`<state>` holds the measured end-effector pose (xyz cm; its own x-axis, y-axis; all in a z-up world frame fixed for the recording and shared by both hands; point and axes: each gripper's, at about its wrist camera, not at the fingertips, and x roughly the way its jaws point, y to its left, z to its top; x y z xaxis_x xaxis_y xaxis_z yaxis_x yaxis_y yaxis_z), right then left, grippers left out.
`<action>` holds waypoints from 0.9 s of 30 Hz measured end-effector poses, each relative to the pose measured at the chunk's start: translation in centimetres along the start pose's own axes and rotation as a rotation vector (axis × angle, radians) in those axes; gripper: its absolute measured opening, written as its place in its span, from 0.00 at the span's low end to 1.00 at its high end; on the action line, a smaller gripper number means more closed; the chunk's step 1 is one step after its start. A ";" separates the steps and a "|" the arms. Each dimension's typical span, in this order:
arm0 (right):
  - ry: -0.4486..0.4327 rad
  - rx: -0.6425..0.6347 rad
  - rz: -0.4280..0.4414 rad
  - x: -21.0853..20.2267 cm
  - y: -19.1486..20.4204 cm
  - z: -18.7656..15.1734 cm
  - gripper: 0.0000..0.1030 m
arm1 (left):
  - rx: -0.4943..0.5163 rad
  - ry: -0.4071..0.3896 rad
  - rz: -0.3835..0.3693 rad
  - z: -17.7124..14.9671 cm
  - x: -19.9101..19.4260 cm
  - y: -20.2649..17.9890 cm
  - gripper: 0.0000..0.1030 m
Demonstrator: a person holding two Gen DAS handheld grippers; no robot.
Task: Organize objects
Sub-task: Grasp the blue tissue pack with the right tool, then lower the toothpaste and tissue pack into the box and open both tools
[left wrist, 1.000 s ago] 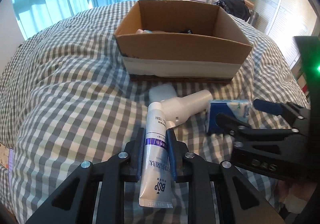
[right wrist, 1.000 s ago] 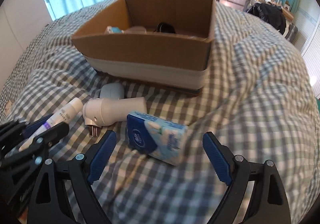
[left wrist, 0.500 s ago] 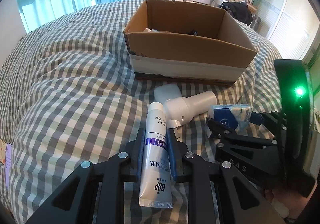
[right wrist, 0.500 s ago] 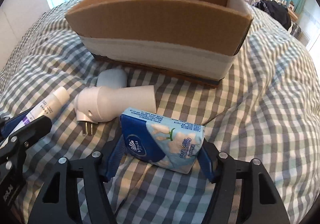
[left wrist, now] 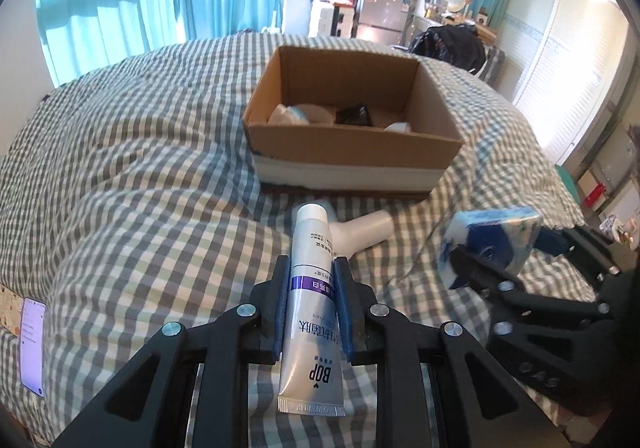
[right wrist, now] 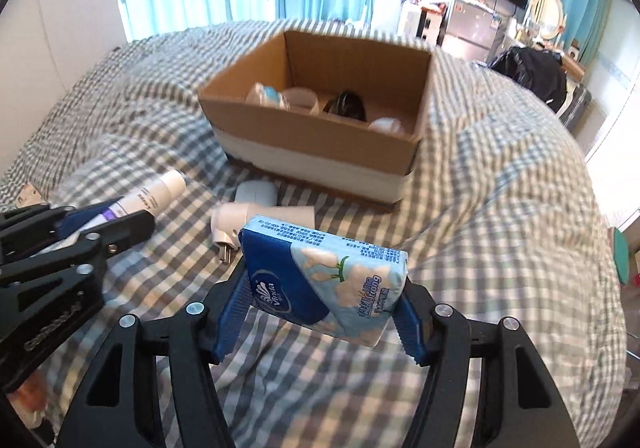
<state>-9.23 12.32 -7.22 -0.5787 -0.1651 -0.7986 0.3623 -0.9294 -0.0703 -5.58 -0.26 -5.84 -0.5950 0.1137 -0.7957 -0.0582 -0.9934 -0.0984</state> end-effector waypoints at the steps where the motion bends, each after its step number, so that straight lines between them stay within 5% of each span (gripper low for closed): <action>1: -0.017 -0.001 -0.007 -0.9 -0.1 0.3 0.62 | 0.005 -0.006 -0.002 0.1 -0.3 -0.1 0.20; 13: -0.176 -0.031 -0.025 -8.1 -1.2 5.3 0.62 | 0.071 -0.124 -0.060 6.1 -4.0 -1.1 0.20; 27: -0.265 -0.018 0.005 -5.0 -3.8 16.8 0.62 | 0.142 -0.211 -0.050 18.5 -0.8 -1.3 0.20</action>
<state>-19.98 11.16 7.04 -0.7473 -0.2522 -0.6147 0.3771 -0.9227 -0.0798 -19.87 0.68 6.04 -0.7420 0.1726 -0.6478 -0.1947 -0.9801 -0.0382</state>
